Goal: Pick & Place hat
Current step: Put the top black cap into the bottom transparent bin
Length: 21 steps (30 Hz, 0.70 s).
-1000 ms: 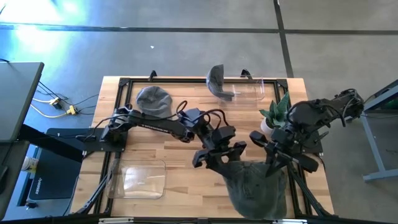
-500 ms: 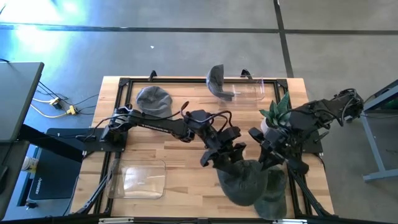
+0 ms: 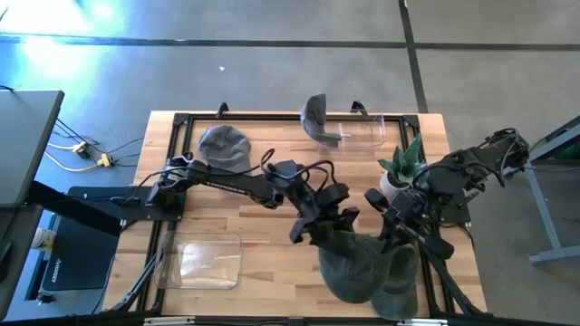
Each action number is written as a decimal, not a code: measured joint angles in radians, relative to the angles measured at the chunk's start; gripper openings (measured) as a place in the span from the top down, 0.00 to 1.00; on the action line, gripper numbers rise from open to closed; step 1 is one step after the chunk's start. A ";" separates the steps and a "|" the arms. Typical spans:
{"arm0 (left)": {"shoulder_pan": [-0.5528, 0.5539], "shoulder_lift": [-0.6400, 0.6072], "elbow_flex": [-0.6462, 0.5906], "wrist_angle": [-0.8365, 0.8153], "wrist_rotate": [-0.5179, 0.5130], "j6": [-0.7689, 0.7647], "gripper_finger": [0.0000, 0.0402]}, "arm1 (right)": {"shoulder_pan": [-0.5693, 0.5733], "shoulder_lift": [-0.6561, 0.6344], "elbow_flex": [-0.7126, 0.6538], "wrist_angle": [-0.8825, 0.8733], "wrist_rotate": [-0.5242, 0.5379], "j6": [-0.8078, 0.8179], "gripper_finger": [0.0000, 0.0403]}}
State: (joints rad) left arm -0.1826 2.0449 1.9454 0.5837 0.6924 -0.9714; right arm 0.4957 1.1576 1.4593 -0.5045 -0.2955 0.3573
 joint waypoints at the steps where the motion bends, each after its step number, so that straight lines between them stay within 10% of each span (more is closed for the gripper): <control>1: 0.000 0.000 0.000 -0.012 -0.001 0.000 0.54 | 0.000 0.000 0.000 0.000 -0.001 -0.001 0.98; 21: 0.024 0.000 0.000 0.007 -0.022 0.136 0.54 | -0.006 0.015 -0.002 0.002 0.002 0.035 0.99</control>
State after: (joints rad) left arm -0.1583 2.0449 1.9453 0.5911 0.6704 -0.8357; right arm 0.4896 1.1726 1.4574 -0.5022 -0.2932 0.3924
